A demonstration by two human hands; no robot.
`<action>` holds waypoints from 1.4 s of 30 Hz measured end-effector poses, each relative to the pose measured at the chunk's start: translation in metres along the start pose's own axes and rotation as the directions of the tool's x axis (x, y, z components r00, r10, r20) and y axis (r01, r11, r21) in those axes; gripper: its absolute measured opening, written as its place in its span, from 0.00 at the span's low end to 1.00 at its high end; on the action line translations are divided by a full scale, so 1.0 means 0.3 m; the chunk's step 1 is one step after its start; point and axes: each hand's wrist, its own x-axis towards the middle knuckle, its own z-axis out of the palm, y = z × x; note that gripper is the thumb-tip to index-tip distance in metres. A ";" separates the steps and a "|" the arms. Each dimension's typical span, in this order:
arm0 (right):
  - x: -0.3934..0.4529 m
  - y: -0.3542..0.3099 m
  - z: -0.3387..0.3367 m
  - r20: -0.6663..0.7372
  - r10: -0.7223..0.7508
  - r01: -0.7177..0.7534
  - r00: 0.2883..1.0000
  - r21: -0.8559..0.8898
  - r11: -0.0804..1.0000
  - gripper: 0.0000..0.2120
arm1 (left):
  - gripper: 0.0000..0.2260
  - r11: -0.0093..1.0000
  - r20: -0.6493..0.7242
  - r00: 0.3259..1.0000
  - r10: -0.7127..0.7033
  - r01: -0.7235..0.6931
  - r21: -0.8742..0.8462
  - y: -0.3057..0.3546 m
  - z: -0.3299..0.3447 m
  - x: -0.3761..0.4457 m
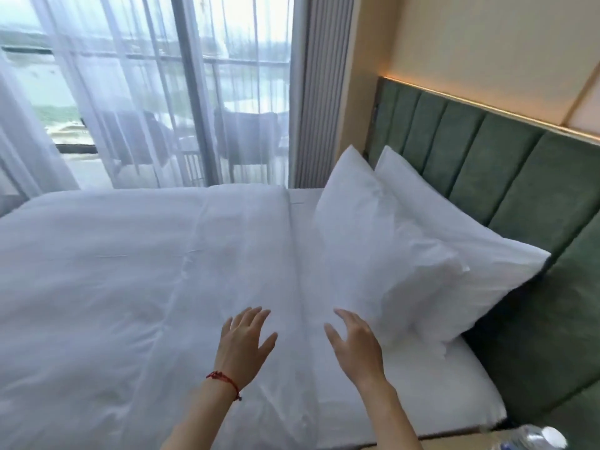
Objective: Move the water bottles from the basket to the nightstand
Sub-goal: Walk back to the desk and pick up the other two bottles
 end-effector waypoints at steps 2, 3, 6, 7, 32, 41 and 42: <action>0.020 -0.118 0.082 0.048 -0.073 0.073 0.996 0.002 0.997 0.20 | 0.20 0.998 -0.046 0.997 -0.069 0.070 0.008 -0.113 -0.074 -0.037; 0.026 -0.180 0.127 0.071 -0.110 0.110 0.991 0.007 0.994 0.20 | 0.21 0.994 -0.066 0.993 -0.102 0.104 0.016 -0.172 -0.112 -0.058; 0.024 -0.370 0.265 0.136 -0.208 0.207 0.969 0.018 0.978 0.20 | 0.21 0.980 -0.118 0.975 -0.190 0.195 0.032 -0.353 -0.220 -0.135; 0.017 -0.435 0.314 0.153 -0.236 0.236 0.960 0.020 0.972 0.20 | 0.21 0.974 -0.129 0.968 -0.216 0.222 0.035 -0.414 -0.257 -0.165; -0.721 -1.954 1.466 0.582 -0.794 0.742 0.176 0.451 0.496 0.21 | 0.21 0.371 -0.548 0.245 -0.800 0.919 -0.130 -1.551 -1.102 -1.397; -0.928 -2.292 1.789 0.599 -0.796 0.714 -0.084 0.593 0.372 0.22 | 0.21 0.155 -0.550 0.025 -0.834 0.969 -0.192 -1.805 -1.245 -1.638; -0.934 -2.342 1.833 0.599 -0.795 0.711 -0.099 0.601 0.364 0.22 | 0.21 0.143 -0.556 0.012 -0.831 0.971 -0.192 -1.854 -1.272 -1.652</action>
